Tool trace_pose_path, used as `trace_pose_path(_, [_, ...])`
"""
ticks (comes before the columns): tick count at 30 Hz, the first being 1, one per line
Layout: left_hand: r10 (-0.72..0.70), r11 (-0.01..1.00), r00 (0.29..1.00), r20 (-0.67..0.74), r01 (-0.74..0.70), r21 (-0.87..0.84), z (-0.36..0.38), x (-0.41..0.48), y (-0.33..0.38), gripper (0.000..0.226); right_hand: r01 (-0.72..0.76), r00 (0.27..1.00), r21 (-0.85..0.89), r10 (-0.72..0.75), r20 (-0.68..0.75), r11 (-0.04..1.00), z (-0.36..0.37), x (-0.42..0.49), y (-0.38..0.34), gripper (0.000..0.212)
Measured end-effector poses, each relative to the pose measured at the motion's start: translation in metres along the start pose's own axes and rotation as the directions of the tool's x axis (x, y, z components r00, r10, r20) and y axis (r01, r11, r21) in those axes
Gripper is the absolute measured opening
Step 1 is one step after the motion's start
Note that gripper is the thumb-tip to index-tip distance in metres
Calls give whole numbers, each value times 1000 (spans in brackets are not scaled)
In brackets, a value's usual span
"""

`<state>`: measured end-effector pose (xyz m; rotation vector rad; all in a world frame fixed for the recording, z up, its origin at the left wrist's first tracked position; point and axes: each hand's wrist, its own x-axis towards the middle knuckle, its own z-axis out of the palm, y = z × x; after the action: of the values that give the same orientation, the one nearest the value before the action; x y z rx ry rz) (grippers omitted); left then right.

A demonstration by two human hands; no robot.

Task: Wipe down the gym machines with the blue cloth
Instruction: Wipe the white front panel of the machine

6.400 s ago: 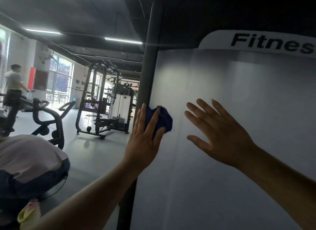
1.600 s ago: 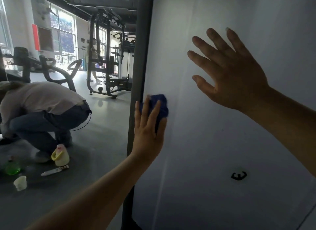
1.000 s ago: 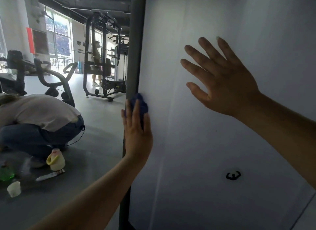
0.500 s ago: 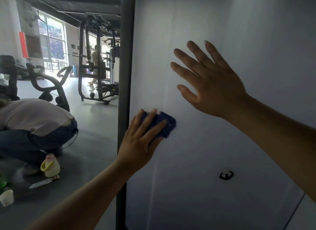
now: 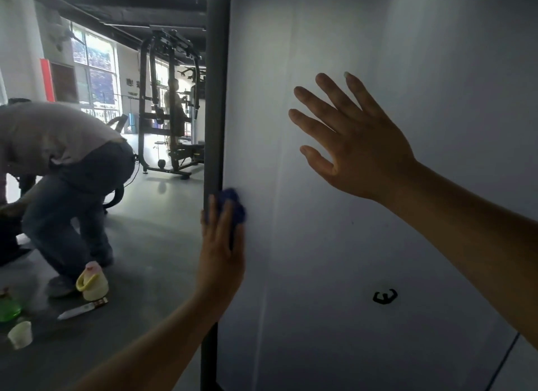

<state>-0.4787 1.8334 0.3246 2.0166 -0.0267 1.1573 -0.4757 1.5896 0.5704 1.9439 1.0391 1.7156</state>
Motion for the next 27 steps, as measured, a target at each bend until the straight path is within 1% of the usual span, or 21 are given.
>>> trace_pose_path(1, [216,972,975,44,-219,90,6,-10,3,54,3,1000,-3,-2,1,1000,0,0,0,57])
trace_pose_path(2, [433,875,891,134,-452,172,10,-20,5,55,5,1000,-9,-5,6,1000,1,-1,0,57])
trace_pose_path(3, [555,778,803,217,-593,206,11,-24,4,57,8,1000,-11,-8,13,1000,0,-1,1,58])
trace_pose_path(4, [594,731,765,247,-642,231,11,-24,0,57,12,1000,-7,-12,17,1000,-1,0,1,58])
trace_pose_path(6, [502,826,854,137,-520,219,12,-20,-7,58,13,1000,7,-13,11,1000,-2,-1,2,57])
trace_pose_path(8, [98,994,994,-39,-96,44,14,-17,-9,56,17,1000,15,-17,-6,1000,-3,-3,2,56])
trace_pose_path(9, [-132,988,989,-60,126,-92,14,-17,-4,53,21,1000,18,-21,-13,1000,-3,-4,2,56])
trace_pose_path(10, [-246,958,968,-39,237,-161,15,-20,5,52,24,1000,22,-24,-15,999,-3,-5,1,55])
trace_pose_path(11, [-211,970,977,-24,206,-131,17,-27,10,53,28,1000,26,-27,-14,999,-2,-5,1,55])
trace_pose_path(12, [-55,996,998,9,55,-64,20,-35,12,56,31,999,28,-30,-9,999,-2,-5,0,56])
trace_pose_path(14, [286,955,953,102,-292,49,21,-45,4,58,32,999,25,-32,-2,999,-3,-5,1,56])
trace_pose_path(15, [274,960,958,83,-278,32,19,-38,-1,59,32,999,26,-32,-8,999,-3,-5,1,56])
trace_pose_path(17, [-71,990,997,-4,70,-126,18,-23,-3,58,26,999,35,-25,-22,999,-4,-5,1,55])
trace_pose_path(18, [-230,955,973,-27,221,-196,15,-19,4,58,21,1000,38,-21,-23,999,-4,-5,0,55])
trace_pose_path(19, [-263,950,964,-34,253,-185,13,-21,11,57,21,1000,38,-21,-18,999,-5,-4,0,55])
trace_pose_path(21, [24,999,999,24,-24,-37,14,-34,11,62,30,1000,35,-30,2,999,-6,-4,0,56])
trace_pose_path(22, [211,976,975,73,-215,41,16,-41,4,65,33,999,32,-34,13,999,-7,-4,1,57])
trace_pose_path(23, [280,956,956,89,-287,69,15,-41,-3,64,35,999,32,-35,15,999,-7,-4,0,57])
trace_pose_path(24, [183,983,981,57,-184,20,13,-36,-10,62,35,999,36,-35,9,999,-8,-4,0,57])
trace_pose_path(25, [-14,997,1000,3,14,-73,11,-29,-15,59,35,999,44,-35,-2,998,-9,-3,0,56])
trace_pose_path(27, [-319,936,946,-53,305,-174,6,-20,-9,53,31,1000,57,-31,-5,998,-10,-2,0,56])
